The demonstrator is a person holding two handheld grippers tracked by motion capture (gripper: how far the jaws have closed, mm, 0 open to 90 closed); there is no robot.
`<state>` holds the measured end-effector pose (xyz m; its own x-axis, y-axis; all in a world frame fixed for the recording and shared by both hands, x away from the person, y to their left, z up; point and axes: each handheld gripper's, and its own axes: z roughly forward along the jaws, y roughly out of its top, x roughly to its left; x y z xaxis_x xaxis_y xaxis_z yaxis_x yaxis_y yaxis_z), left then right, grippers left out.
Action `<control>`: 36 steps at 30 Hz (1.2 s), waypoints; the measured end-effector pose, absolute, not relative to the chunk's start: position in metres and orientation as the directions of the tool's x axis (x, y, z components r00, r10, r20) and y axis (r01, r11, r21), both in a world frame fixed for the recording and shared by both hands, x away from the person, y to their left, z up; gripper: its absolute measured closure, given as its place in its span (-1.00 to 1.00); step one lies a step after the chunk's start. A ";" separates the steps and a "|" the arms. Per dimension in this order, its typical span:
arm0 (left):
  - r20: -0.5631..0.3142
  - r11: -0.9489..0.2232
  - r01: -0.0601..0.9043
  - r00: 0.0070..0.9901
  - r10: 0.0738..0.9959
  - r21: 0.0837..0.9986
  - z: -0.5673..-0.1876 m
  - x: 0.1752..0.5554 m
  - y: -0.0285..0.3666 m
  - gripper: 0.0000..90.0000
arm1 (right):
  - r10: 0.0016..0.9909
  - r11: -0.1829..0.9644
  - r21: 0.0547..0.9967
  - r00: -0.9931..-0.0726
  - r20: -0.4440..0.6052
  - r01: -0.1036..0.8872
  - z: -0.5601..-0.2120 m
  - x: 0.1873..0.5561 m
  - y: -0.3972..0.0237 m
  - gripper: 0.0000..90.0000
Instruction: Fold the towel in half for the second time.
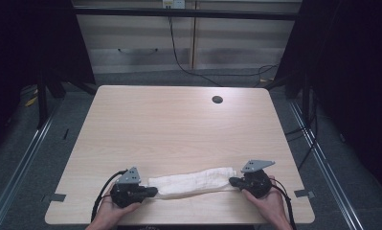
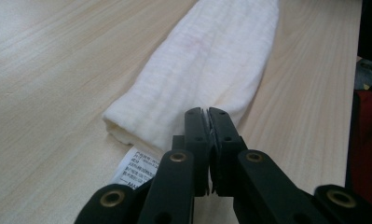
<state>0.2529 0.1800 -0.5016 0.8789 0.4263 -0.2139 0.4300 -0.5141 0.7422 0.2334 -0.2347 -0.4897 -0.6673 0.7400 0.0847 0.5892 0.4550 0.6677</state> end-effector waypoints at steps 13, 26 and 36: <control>-0.161 -0.510 0.424 0.862 0.480 0.748 -0.502 0.263 0.176 0.94 | 0.751 0.397 0.689 -0.646 0.136 0.606 -0.497 0.225 -0.242 0.97; -0.198 -0.422 0.476 0.810 0.552 0.771 -0.507 0.289 0.191 0.93 | 0.770 0.358 0.702 -0.620 0.151 0.616 -0.500 0.262 -0.231 0.96; -0.185 -0.412 0.461 0.811 0.555 0.786 -0.501 0.280 0.198 0.50 | 0.750 0.375 0.717 -0.647 0.138 0.588 -0.495 0.251 -0.230 0.63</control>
